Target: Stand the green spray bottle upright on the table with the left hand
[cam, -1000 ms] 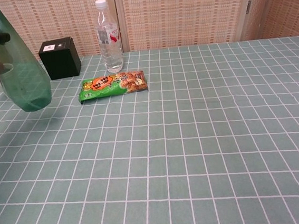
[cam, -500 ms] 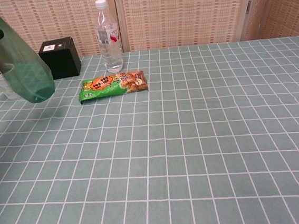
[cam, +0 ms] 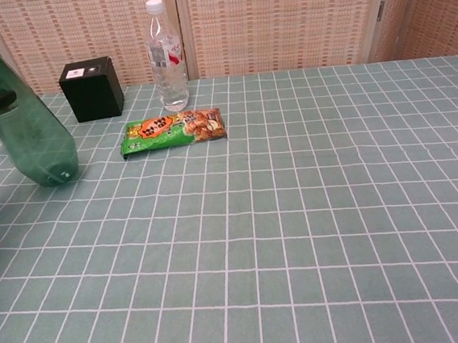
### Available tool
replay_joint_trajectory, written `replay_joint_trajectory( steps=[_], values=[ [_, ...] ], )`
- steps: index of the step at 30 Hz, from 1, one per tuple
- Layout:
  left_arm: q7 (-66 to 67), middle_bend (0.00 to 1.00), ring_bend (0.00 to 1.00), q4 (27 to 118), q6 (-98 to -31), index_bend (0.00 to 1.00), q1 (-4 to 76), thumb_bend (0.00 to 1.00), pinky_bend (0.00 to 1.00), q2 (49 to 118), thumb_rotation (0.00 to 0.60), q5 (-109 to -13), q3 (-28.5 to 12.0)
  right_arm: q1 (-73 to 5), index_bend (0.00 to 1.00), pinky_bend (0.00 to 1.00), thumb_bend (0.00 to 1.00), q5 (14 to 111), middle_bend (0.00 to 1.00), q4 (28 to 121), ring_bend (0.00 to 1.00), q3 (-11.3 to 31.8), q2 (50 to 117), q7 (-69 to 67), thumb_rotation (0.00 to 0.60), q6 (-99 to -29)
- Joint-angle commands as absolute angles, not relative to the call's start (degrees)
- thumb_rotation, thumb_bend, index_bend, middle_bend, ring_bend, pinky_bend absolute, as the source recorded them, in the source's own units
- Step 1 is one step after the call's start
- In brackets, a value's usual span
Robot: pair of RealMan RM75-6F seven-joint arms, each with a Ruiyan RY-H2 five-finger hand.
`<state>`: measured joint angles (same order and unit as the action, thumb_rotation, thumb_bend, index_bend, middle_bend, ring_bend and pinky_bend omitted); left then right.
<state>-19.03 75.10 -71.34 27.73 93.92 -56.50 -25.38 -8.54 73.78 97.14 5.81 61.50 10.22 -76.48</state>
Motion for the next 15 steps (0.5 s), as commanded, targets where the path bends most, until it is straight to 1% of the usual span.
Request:
replay_joint_trajectory(
  steps=[1, 8, 13, 15],
  values=[
    [-19.11, 0.63, 0.52, 74.03, -71.41, 0.63, 27.32, 0.23, 0.43, 94.47, 0.6, -57.75, -24.41, -8.48, 0.0, 0.0, 0.0, 73.99, 0.03, 97.13, 0.0, 5.76, 61.48, 9.91, 0.6, -76.55],
    [-19.62, 0.6, 0.49, 74.09, -71.65, 0.6, 26.94, 0.21, 0.42, 94.82, 0.6, -58.56, -24.36, -8.53, 0.0, 0.0, 0.0, 74.2, 0.03, 97.02, 0.0, 5.62, 61.36, 9.66, 0.6, -76.34],
    [-19.98, 0.53, 0.44, 74.16, -71.5, 0.46, 26.71, 0.19, 0.38, 94.74, 0.6, -59.61, -24.05, -8.59, 0.0, 0.0, 0.0, 74.14, 0.03, 97.24, 0.0, 5.6, 61.12, 9.25, 0.6, -76.04],
    [-20.52, 0.49, 0.41, 74.22, -71.23, 0.37, 26.44, 0.18, 0.35, 94.57, 0.6, -59.94, -23.87, -8.58, 0.0, 0.0, 0.0, 74.15, 0.03, 97.25, 0.0, 5.56, 61.04, 9.12, 0.6, -75.97]
  ],
)
